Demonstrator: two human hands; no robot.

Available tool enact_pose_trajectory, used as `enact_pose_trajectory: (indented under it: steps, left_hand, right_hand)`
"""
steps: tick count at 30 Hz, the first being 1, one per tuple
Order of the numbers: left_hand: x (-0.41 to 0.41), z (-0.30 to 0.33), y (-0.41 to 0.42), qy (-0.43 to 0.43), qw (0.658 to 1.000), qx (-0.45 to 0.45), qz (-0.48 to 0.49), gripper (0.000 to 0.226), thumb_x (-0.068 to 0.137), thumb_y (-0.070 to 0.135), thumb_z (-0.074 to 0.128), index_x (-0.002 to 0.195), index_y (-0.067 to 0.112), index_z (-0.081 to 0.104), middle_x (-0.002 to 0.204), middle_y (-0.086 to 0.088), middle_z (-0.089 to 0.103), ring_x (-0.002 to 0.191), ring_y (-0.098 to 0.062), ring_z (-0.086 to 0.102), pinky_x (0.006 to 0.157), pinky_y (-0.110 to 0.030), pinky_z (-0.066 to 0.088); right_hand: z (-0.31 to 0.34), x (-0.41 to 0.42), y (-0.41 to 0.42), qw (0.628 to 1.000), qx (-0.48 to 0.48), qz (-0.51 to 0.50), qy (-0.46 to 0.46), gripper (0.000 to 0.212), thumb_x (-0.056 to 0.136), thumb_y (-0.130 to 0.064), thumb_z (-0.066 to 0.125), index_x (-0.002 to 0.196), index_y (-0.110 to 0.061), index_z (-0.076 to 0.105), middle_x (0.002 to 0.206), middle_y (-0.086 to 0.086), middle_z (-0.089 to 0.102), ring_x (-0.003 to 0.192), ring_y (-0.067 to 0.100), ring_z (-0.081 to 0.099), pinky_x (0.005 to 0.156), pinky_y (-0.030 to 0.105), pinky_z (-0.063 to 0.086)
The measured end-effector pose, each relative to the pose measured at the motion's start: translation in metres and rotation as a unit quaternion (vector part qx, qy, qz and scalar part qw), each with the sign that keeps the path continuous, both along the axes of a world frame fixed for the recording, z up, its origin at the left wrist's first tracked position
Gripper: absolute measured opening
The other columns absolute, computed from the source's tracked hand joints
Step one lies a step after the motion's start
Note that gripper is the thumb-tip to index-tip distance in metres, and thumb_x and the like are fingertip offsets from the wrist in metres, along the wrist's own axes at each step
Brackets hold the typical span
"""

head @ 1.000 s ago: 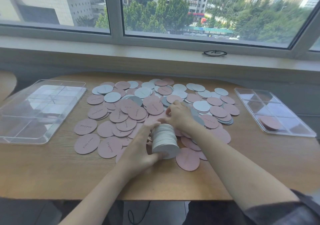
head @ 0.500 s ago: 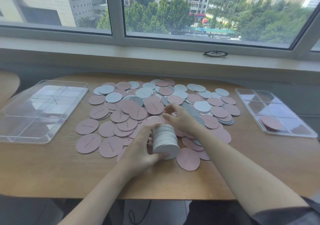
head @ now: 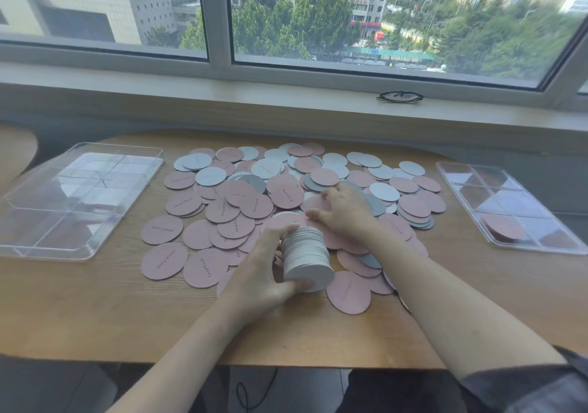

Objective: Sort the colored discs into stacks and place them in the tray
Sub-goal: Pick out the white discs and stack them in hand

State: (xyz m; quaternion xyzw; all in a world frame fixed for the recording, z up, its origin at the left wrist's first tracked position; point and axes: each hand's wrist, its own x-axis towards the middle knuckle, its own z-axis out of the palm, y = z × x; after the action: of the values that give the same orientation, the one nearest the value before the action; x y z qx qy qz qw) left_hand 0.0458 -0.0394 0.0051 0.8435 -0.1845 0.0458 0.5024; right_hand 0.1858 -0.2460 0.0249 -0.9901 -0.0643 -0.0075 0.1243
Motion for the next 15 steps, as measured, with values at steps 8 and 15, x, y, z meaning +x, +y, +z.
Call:
enact_pose_trajectory:
  steps: [8,15]
  left_hand:
    - [-0.001,0.000,-0.001,0.006,1.000,-0.005,-0.003,0.084,0.069,0.032,0.088,0.135,0.047,0.039,0.117,0.026,0.051,0.100,-0.010,0.057,0.086,-0.026,0.051]
    - [-0.001,0.001,-0.001,0.015,1.000,-0.007,0.001,0.084,0.067,0.035,0.086,0.134,0.050,0.039,0.115,0.021,0.055,0.097,-0.010,0.059,0.086,-0.030,0.053]
  right_hand:
    - [0.003,0.009,0.010,0.998,0.007,-0.055,0.001,0.071,0.085,-0.069,0.053,0.126,-0.011,0.054,0.130,0.008,0.052,0.126,0.027,0.043,0.103,0.039,0.037]
    - [0.009,0.018,0.005,0.983,0.132,-0.084,0.091,0.053,0.071,-0.049,0.079,0.108,-0.019,0.055,0.113,0.005,0.055,0.105,0.023,0.055,0.078,0.034,0.050]
